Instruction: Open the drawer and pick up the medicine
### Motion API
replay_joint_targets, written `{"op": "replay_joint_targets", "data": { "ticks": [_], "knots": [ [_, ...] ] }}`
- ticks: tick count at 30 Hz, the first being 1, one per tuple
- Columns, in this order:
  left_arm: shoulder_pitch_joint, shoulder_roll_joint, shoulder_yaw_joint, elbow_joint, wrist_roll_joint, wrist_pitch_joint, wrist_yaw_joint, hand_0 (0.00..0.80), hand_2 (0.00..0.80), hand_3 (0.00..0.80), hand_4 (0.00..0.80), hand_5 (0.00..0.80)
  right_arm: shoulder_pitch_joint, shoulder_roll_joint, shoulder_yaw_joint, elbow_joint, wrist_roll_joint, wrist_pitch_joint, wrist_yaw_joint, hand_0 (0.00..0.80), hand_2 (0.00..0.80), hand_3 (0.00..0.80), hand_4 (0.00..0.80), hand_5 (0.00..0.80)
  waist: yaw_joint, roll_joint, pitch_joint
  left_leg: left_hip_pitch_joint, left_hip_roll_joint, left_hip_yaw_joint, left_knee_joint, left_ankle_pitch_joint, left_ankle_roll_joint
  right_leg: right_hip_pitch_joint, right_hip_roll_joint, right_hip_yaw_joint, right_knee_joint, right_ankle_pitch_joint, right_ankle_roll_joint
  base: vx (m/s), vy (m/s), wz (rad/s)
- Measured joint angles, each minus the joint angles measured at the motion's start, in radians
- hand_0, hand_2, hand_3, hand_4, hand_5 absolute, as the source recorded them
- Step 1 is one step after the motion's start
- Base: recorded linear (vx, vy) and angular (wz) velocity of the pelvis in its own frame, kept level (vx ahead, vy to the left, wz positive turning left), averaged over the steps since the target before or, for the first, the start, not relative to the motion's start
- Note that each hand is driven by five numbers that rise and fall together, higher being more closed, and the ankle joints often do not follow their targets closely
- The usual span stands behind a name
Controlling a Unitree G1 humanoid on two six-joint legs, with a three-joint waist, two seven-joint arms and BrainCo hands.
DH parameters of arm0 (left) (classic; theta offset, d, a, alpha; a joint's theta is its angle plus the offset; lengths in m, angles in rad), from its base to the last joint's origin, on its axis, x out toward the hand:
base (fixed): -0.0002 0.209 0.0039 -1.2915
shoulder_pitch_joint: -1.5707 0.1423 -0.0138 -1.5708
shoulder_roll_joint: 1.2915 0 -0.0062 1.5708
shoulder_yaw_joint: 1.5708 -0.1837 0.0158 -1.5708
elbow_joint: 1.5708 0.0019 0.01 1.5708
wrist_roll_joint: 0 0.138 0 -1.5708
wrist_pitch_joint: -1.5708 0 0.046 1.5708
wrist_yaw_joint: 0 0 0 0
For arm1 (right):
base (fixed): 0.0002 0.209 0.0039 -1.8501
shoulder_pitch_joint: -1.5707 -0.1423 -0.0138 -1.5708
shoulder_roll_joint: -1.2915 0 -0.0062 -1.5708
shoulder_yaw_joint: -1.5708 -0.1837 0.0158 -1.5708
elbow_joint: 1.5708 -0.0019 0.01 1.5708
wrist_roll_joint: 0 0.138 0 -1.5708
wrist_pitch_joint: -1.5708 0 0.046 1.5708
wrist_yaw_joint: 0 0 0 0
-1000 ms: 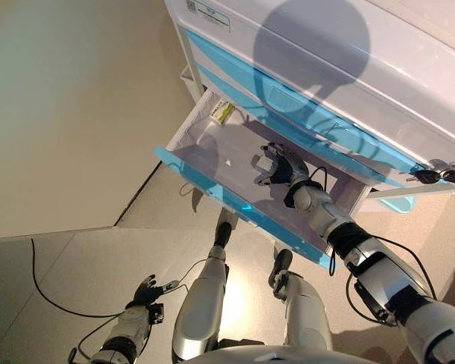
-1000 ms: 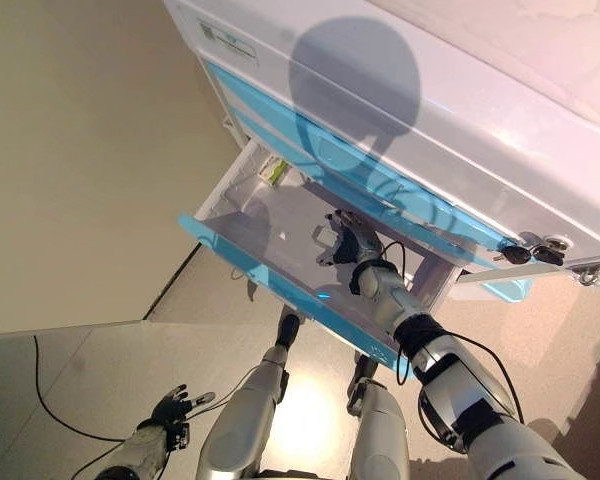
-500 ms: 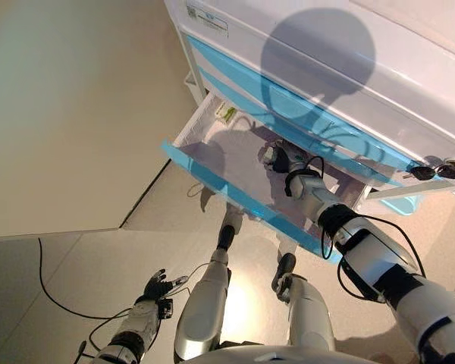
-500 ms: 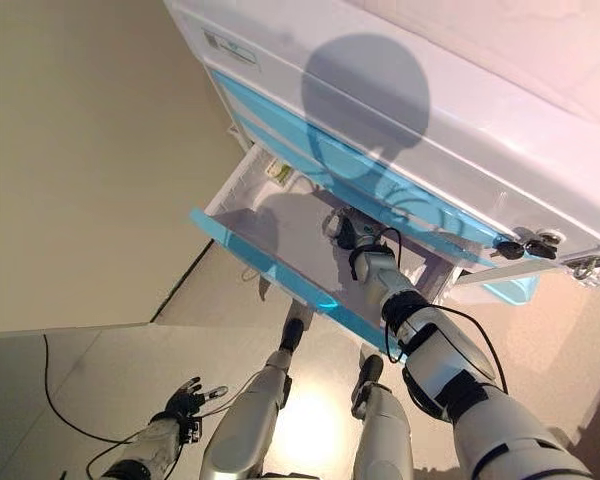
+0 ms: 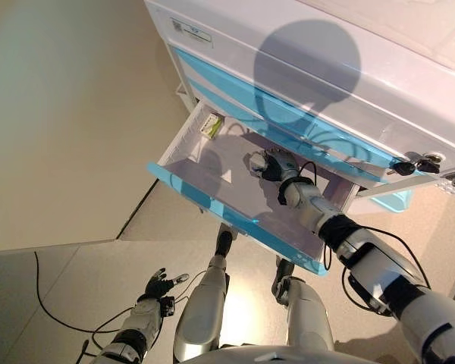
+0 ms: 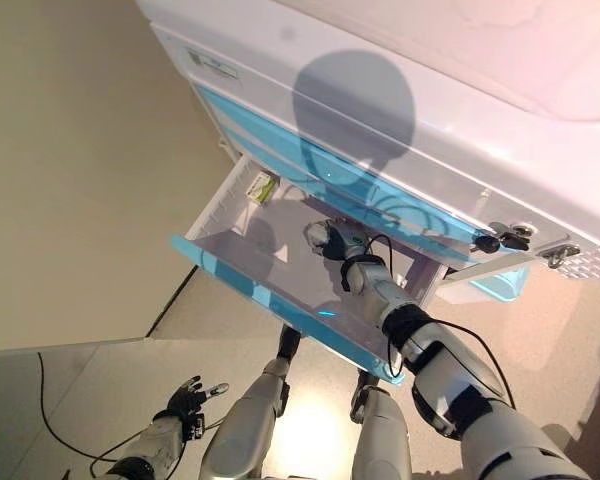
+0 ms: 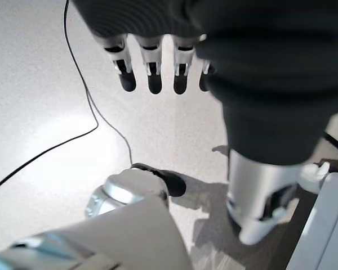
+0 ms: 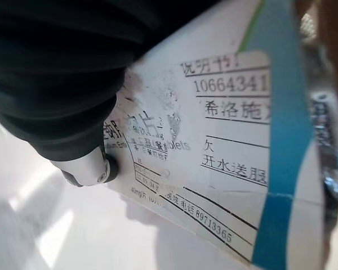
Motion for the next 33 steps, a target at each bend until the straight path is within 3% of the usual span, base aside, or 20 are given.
{"op": "replay_joint_targets", "data": {
  "ticks": [2, 8, 11, 15, 20, 23, 25, 28, 33],
  "knots": [
    [-0.002, -0.004, 0.019, 0.005, -0.012, 0.002, -0.002, 0.000, 0.000, 0.000, 0.000, 0.000, 0.032, -0.009, -0.010, -0.052, 0.019, 0.003, 0.016, 0.800, 0.800, 0.800, 0.800, 0.800, -0.025, -0.002, -0.001, 0.001, 0.004, 0.003, -0.001, 0.000, 0.000, 0.001, 0.005, 0.005, -0.007, 0.006, -0.001, -0.014, 0.029, -0.12],
    [0.004, -0.002, 0.054, 0.017, -0.008, 0.008, -0.005, 0.000, 0.000, 0.000, 0.000, 0.000, 0.122, -0.057, -0.034, -0.231, 0.039, -0.019, 0.076, 0.800, 0.800, 0.800, 0.800, 0.800, -0.039, -0.009, -0.001, 0.035, 0.015, 0.032, -0.015, 0.000, 0.001, 0.019, 0.017, 0.028, -0.026, 0.019, -0.002, -0.001, 0.012, -0.17],
    [0.006, 0.001, 0.122, 0.047, -0.005, 0.016, -0.018, 0.000, 0.000, 0.000, 0.000, 0.000, 0.180, -0.120, -0.044, -0.409, 0.076, -0.033, 0.130, 0.800, 0.800, 0.800, 0.800, 0.800, -0.053, -0.025, -0.006, 0.040, 0.024, 0.045, -0.023, 0.000, 0.001, 0.022, 0.028, 0.043, -0.041, 0.029, -0.004, 0.006, 0.000, -0.12],
    [0.011, 0.011, 0.157, 0.078, 0.034, 0.031, -0.036, 0.000, 0.000, 0.000, 0.000, 0.000, 0.217, -0.158, -0.068, -0.539, 0.168, -0.061, 0.205, 0.800, 0.800, 0.800, 0.800, 0.800, -0.067, -0.040, -0.008, 0.073, 0.032, 0.070, -0.037, 0.000, 0.001, 0.043, 0.038, 0.061, -0.062, 0.041, -0.005, 0.034, -0.009, -0.22],
    [0.019, 0.045, 0.179, 0.099, 0.072, 0.050, -0.077, 0.000, 0.000, 0.000, 0.000, 0.000, 0.203, -0.224, -0.088, -0.630, 0.435, -0.060, 0.358, 0.800, 0.800, 0.800, 0.800, 0.800, -0.081, -0.070, -0.040, 0.140, 0.051, 0.099, -0.070, -0.003, -0.003, 0.099, 0.056, 0.080, -0.106, 0.052, -0.004, 0.051, -0.012, -0.20],
    [0.016, 0.064, 0.193, 0.102, 0.073, 0.052, -0.113, 0.000, 0.000, 0.000, 0.000, 0.000, 0.128, -0.376, -0.010, -0.743, 0.699, -0.015, 0.504, 0.800, 0.800, 0.800, 0.800, 0.800, -0.077, -0.085, -0.056, 0.183, 0.062, 0.114, -0.098, -0.003, -0.004, 0.140, 0.072, 0.087, -0.149, 0.071, -0.009, 0.055, -0.012, -0.15],
    [0.027, 0.072, 0.193, 0.102, 0.073, 0.052, -0.125, 0.000, 0.000, 0.000, 0.000, 0.000, 0.087, -0.418, 0.020, -0.786, 0.844, -0.005, 0.563, 0.800, 0.800, 0.800, 0.800, 0.800, -0.080, -0.092, -0.085, 0.217, 0.068, 0.125, -0.113, -0.005, -0.006, 0.175, 0.080, 0.094, -0.179, 0.077, -0.009, 0.078, -0.015, -0.18],
    [0.031, 0.069, 0.192, 0.101, 0.072, 0.051, -0.142, 0.000, 0.000, 0.000, 0.000, 0.000, -0.009, -0.494, 0.121, -0.849, 1.039, 0.022, 0.610, 0.800, 0.800, 0.800, 0.800, 0.800, -0.078, -0.093, -0.143, 0.256, 0.075, 0.141, -0.146, -0.005, -0.006, 0.211, 0.089, 0.104, -0.217, 0.089, -0.007, 0.092, -0.008, -0.15],
    [0.054, 0.071, 0.190, 0.102, 0.073, 0.049, -0.155, 0.000, 0.000, 0.000, 0.000, 0.000, -0.074, -0.566, 0.161, -0.929, 1.262, 0.015, 0.641, 0.800, 0.800, 0.800, 0.800, 0.800, -0.104, -0.110, -0.213, 0.323, 0.084, 0.163, -0.192, -0.006, -0.007, 0.270, 0.097, 0.109, -0.277, 0.099, -0.005, 0.079, -0.005, -0.11]
  ]
}}
